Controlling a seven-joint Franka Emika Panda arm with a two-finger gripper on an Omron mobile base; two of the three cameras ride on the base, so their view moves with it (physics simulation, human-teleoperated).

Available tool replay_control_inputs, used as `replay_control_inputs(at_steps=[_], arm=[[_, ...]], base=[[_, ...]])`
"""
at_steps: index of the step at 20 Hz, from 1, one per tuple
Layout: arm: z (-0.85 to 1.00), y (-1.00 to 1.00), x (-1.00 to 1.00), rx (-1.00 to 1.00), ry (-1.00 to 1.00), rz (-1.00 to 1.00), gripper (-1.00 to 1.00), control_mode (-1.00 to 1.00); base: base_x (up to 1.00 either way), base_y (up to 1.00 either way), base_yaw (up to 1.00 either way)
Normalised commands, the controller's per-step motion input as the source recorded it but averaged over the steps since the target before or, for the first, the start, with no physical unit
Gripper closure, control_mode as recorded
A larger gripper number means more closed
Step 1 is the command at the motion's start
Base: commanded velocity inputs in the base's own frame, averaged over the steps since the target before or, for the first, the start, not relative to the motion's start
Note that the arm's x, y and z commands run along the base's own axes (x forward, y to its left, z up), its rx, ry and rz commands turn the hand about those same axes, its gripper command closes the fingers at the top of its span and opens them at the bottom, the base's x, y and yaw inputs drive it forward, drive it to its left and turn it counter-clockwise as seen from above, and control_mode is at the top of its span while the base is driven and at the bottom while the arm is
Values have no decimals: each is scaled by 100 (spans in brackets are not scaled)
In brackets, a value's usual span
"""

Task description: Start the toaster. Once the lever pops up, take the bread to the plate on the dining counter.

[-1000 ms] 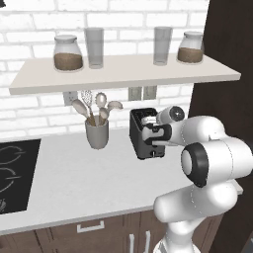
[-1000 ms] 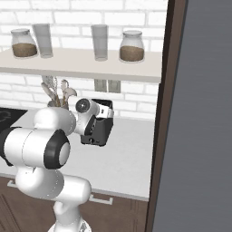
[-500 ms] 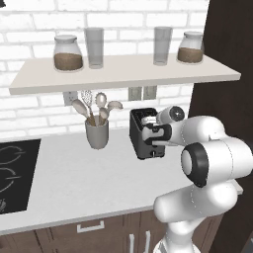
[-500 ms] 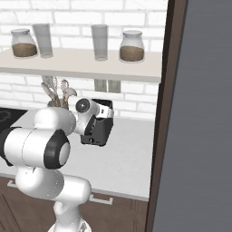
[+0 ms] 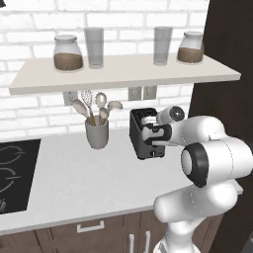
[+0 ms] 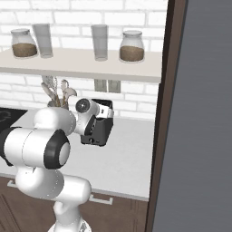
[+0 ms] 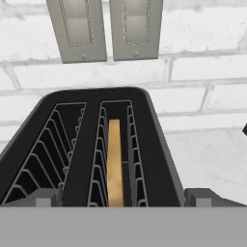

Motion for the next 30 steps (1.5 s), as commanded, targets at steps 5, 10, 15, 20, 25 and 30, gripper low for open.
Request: replay_control_inputs(at_steps=[5, 10, 15, 20, 25, 30], arm=[[0, 0, 0, 0, 0, 0, -100, -100], [0, 0, 0, 0, 0, 0, -100, -100], [0, 0, 0, 0, 0, 0, -100, -100], [0, 0, 0, 0, 0, 0, -100, -100], [0, 0, 0, 0, 0, 0, -100, -100], [0, 0, 0, 0, 0, 0, -100, -100]], base=[[0, 0, 0], [0, 0, 0], [0, 0, 0], [0, 0, 0], [0, 0, 0], [0, 0, 0]])
